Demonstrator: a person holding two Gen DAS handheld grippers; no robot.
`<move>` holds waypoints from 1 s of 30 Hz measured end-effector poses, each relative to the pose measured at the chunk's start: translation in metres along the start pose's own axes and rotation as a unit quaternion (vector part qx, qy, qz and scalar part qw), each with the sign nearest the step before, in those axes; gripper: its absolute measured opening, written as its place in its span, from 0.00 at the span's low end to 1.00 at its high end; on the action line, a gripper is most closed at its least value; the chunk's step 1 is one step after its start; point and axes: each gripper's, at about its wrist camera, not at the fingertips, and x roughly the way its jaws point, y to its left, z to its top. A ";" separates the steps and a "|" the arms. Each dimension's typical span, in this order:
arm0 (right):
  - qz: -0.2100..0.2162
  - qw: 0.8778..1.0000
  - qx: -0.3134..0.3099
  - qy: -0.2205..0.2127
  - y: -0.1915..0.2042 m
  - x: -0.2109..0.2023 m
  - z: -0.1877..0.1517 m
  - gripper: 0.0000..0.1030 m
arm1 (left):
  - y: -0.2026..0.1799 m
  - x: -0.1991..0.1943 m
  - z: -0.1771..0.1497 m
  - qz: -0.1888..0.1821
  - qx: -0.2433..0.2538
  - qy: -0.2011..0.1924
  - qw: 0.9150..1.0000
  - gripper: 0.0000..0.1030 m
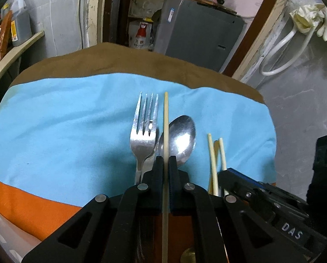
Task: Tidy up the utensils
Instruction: 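Grasp a wooden chopstick with the left tool while the right tool grasps another chopstick, then lift both chopsticks, carry them into the white caddy and release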
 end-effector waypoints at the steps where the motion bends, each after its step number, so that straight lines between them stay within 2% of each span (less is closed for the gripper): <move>1: 0.002 1.000 0.008 -0.002 -0.001 -0.001 -0.001 0.05 | -0.003 -0.004 -0.001 -0.002 0.004 -0.007 1.000 0.02; 8: 0.015 0.999 0.037 -0.035 -0.002 -0.025 -0.008 0.03 | -0.014 -0.031 -0.011 -0.019 0.020 -0.049 0.998 0.02; 13: 0.014 0.998 0.029 -0.055 0.007 -0.038 -0.013 0.03 | -0.019 -0.051 -0.019 -0.023 0.023 -0.075 0.997 0.02; 17: 0.013 0.995 -0.005 -0.098 0.027 -0.061 -0.019 0.03 | -0.023 -0.077 -0.026 -0.030 0.032 -0.114 0.993 0.02; 23: 0.021 0.981 -0.060 -0.185 0.067 -0.099 -0.030 0.03 | -0.027 -0.123 -0.036 -0.040 0.035 -0.173 0.983 0.02; 30: 0.042 0.959 -0.108 -0.257 0.129 -0.119 -0.032 0.03 | -0.017 -0.190 -0.037 -0.045 0.041 -0.240 0.969 0.02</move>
